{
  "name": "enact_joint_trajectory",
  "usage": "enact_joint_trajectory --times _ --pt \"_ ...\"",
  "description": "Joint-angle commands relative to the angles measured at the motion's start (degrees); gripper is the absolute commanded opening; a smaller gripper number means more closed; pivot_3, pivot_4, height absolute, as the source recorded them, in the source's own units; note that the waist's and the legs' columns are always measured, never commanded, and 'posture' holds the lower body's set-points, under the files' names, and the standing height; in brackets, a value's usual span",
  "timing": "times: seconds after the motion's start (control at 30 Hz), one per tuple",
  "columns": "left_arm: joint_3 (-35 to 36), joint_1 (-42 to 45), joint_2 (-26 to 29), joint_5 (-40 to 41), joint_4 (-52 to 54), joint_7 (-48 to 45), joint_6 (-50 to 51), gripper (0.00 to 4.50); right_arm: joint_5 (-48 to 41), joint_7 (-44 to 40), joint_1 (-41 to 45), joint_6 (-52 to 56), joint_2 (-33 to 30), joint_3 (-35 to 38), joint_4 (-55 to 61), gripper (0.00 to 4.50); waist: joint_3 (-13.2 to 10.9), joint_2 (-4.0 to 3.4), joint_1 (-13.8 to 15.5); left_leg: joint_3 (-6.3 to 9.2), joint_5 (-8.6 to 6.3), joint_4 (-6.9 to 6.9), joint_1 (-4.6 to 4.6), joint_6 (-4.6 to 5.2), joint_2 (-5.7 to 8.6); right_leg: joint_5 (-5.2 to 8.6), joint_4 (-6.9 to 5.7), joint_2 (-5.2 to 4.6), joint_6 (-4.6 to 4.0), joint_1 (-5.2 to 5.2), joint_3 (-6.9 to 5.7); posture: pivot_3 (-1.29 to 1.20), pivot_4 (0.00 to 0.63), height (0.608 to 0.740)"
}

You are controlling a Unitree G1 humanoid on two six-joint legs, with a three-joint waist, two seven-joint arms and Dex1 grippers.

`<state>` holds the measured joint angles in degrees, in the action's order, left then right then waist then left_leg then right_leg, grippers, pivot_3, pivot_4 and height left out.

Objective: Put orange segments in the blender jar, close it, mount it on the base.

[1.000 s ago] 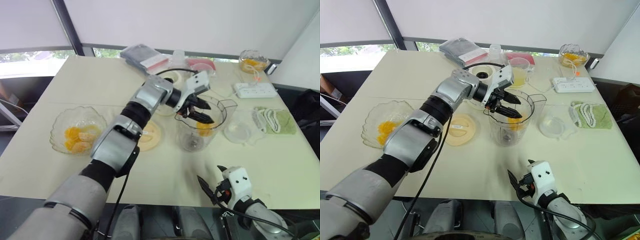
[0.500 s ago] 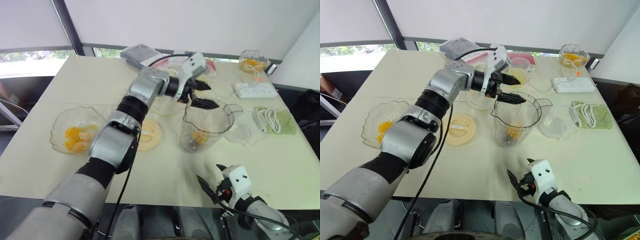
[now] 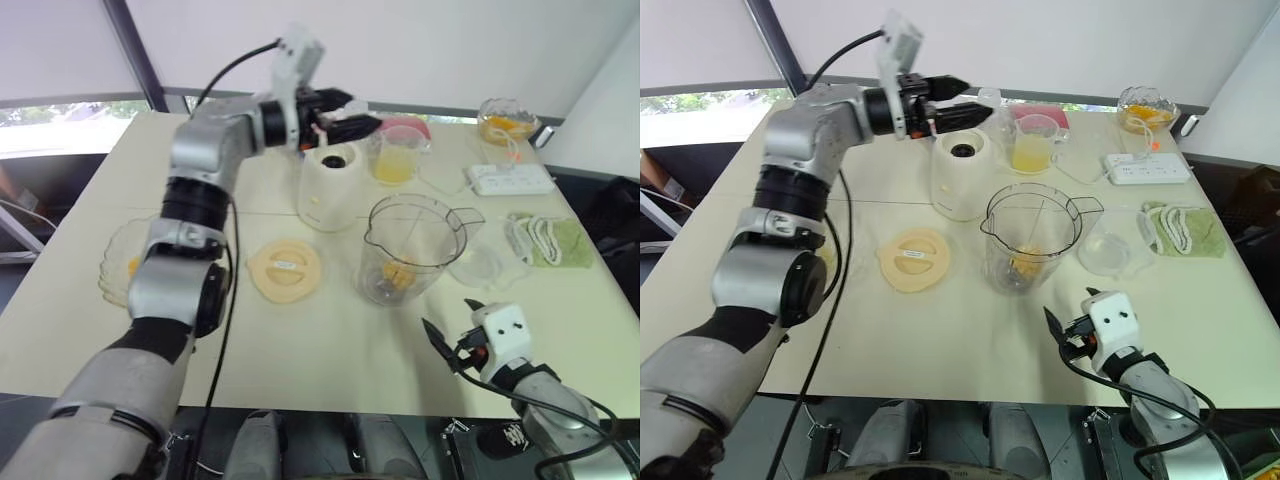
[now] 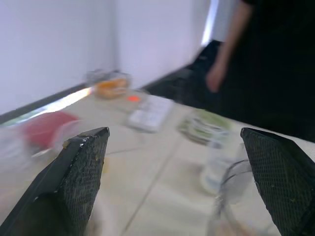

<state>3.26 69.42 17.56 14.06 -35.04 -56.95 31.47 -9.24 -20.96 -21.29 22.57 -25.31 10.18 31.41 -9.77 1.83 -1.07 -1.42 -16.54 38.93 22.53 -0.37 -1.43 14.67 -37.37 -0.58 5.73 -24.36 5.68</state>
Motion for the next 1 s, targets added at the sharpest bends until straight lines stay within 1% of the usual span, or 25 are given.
enact_joint_trajectory --times 0.03,0.1,0.17,0.2,0.3,0.4,0.53,0.63,0.7,0.83,1.0 --pt "-0.8 -10.5 4.8 -0.4 10.0 -0.6 -1.2 4.46 -1.1 1.7 1.8 -2.1 0.2 6.5 0.1 4.50 0.0 -0.09 -0.1 0.01 0.00 0.01 -0.01 0.00 -0.04 0.00 -0.04 -0.02 0.00 0.00 0.00 0.00 0.150 0.740" --pt "-2.4 -17.1 7.3 -1.7 14.8 -0.8 -3.3 4.46 -1.8 2.1 2.9 -2.0 0.3 8.6 -0.2 4.50 0.0 -0.07 0.0 0.01 0.00 0.01 -0.04 0.00 -0.09 -0.01 -0.05 -0.04 0.00 -0.01 0.07 0.00 0.150 0.740" --pt "-3.7 -25.1 9.5 -1.2 21.1 -1.8 -2.5 4.46 -1.9 2.9 4.3 -1.7 0.3 10.6 -1.4 4.50 0.0 -0.08 0.0 0.02 0.01 0.04 -0.01 -0.01 -0.09 -0.01 -0.05 -0.04 -0.01 -0.01 0.06 0.00 0.150 0.740" --pt "-4.0 -27.7 10.1 -0.6 23.4 -2.0 -1.9 4.46 -1.7 3.3 4.8 -1.8 0.3 11.2 -2.0 4.50 0.0 -0.07 0.1 0.01 0.01 0.04 -0.02 -0.01 -0.16 -0.01 -0.06 -0.08 -0.02 -0.01 0.08 0.00 0.150 0.740" --pt "-4.0 -33.4 9.5 1.4 29.7 0.0 0.9 4.46 -0.1 5.6 6.9 -2.0 0.2 13.2 -5.3 4.50 0.0 -0.08 0.7 -0.03 0.02 0.11 0.02 -0.03 -0.17 0.02 -0.05 -0.13 -0.07 0.03 0.03 0.00 0.150 0.740" --pt "-5.0 -37.0 8.8 2.1 34.7 1.3 1.8 4.46 0.0 8.8 9.9 -1.5 0.9 15.5 -8.2 4.50 0.0 -0.08 0.4 -0.06 0.02 0.18 0.01 -0.03 -0.13 0.09 -0.04 -0.22 -0.20 0.09 0.06 0.00 0.150 0.740" --pt "-5.6 -38.5 8.9 3.4 38.4 1.8 3.6 4.46 0.7 10.8 11.9 -1.0 1.1 16.1 -10.7 4.50 0.0 -0.13 0.0 -0.06 0.02 0.18 -0.06 -0.03 -0.09 0.05 -0.04 -0.17 -0.13 0.10 0.13 0.00 0.150 0.740" --pt "-6.3 -38.5 9.1 2.2 38.0 3.6 2.7 4.46 0.7 13.2 13.2 -0.1 2.3 16.9 -12.3 4.50 0.1 -0.22 -0.2 -0.07 0.02 0.14 -0.10 -0.03 -0.06 0.01 -0.05 -0.08 -0.07 0.10 0.13 0.00 0.150 0.740" --pt "-6.2 -38.4 8.9 2.7 37.9 4.4 3.1 4.46 -0.7 14.3 14.3 1.3 3.7 17.3 -12.9 4.50 0.1 -0.24 -0.2 -0.06 0.02 0.12 -0.10 -0.03 -0.07 0.00 -0.07 -0.04 -0.09 0.09 0.12 0.00 0.150 0.740" --pt "-6.5 -38.4 9.1 3.1 38.2 5.2 3.0 4.46 -1.7 15.5 16.0 3.5 6.0 15.9 -12.6 4.50 0.1 -0.30 -0.2 -0.03 0.02 0.12 -0.10 -0.03 -0.10 0.00 -0.07 -0.03 -0.10 0.08 0.12 0.00 0.150 0.740" --pt "-6.6 -38.4 9.3 2.9 38.0 5.9 2.7 4.46 -0.8 17.5 18.5 4.2 7.6 14.6 -14.3 4.50 0.1 -0.31 -0.2 -0.04 0.02 0.12 -0.09 -0.03 -0.09 0.03 -0.04 -0.06 -0.15 0.08 0.13 0.00 0.150 0.740"
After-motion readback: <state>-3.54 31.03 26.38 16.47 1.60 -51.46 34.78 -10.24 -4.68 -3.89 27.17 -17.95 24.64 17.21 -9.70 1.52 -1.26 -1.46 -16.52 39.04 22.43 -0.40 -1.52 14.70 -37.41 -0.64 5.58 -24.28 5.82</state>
